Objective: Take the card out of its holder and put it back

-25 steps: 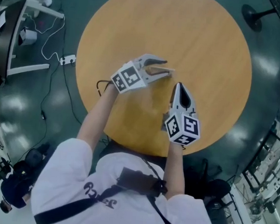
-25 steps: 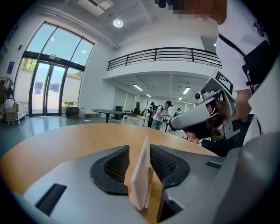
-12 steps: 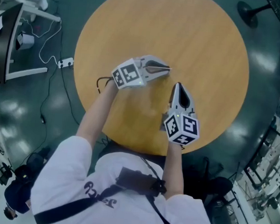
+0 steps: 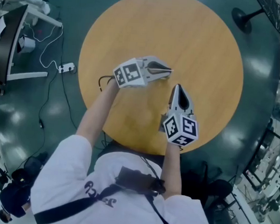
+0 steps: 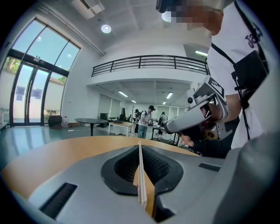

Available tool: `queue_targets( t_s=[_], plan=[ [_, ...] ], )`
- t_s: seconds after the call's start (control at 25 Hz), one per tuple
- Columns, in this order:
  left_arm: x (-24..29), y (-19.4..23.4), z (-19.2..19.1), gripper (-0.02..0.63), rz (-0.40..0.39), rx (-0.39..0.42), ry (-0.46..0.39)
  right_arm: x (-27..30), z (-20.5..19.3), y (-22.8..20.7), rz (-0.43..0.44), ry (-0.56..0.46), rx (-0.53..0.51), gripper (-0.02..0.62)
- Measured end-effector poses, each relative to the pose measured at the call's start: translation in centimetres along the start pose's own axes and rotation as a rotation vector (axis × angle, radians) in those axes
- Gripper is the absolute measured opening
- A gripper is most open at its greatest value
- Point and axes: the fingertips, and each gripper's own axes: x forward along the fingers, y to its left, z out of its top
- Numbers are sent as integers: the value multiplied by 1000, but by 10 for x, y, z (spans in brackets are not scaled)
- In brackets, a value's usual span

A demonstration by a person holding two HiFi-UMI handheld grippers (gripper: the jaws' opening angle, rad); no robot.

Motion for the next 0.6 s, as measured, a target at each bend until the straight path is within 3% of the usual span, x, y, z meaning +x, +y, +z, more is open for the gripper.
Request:
queue_targets(
  t_s=[0.28,0.44,0.6],
  plan=[
    [-20,-4,33,28,74,47,-20,-22,13,14,11,-69,-17,20],
    [-37,-5,44,28,199,18,-8,-32,21,26,20,-112,-32,20],
    [-59,-9,49,28,357,-80,-6,-45,25,39,35,-147,-47,20]
  ],
)
